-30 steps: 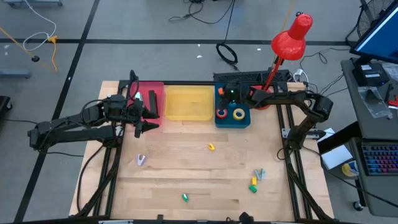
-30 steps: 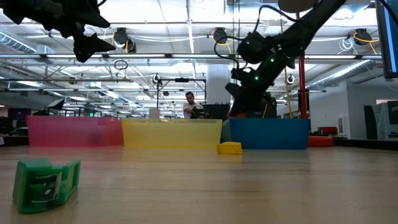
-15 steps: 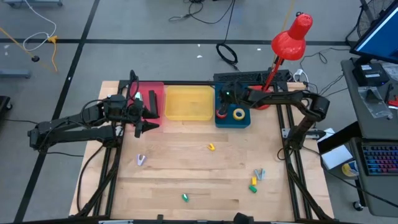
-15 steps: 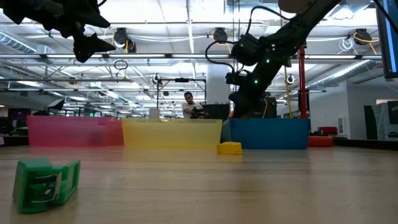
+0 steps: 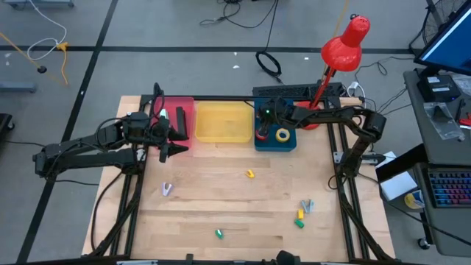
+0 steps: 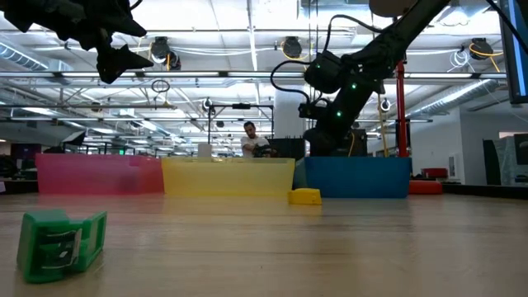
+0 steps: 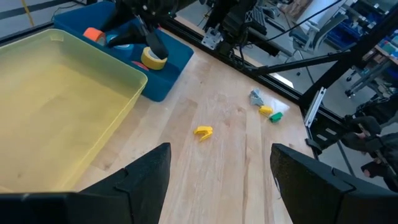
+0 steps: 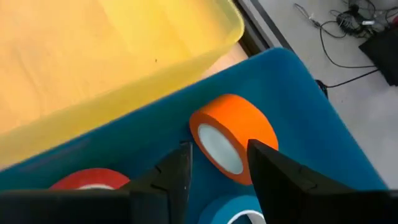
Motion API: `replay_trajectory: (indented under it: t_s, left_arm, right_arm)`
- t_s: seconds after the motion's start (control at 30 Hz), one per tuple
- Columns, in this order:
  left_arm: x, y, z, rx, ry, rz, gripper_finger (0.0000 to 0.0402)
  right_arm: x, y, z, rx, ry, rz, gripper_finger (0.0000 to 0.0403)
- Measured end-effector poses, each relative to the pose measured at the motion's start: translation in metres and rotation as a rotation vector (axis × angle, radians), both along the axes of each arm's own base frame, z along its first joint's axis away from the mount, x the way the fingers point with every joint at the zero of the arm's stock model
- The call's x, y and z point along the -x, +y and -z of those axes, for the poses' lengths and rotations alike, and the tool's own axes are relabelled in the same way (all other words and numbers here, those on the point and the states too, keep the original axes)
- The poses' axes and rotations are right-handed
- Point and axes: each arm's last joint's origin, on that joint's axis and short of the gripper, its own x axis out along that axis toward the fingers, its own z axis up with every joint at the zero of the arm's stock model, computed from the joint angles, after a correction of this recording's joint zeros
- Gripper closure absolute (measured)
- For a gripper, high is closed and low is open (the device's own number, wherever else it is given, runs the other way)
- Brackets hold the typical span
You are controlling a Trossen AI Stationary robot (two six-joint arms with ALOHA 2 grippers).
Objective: Pick and place Stapler, Stapler remover, tape
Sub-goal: Put the orange tape into the blue bin
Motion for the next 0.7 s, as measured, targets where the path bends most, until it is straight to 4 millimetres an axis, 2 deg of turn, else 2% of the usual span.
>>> replay_trajectory:
  t_s: [0.4,0.7]
  left_arm:
    - [0.000,0.000,0.000,0.003,0.000,-0.001,0.0128]
    - [0.000,0.000,0.000,0.003,0.000,0.000,0.0128]
  right_arm:
    - [0.000,0.000,0.000,-0.019,-0.022,0.030,0.0261]
    - [0.007,-0.012,0.000,-0.038,-0.050,0.108,0.0307]
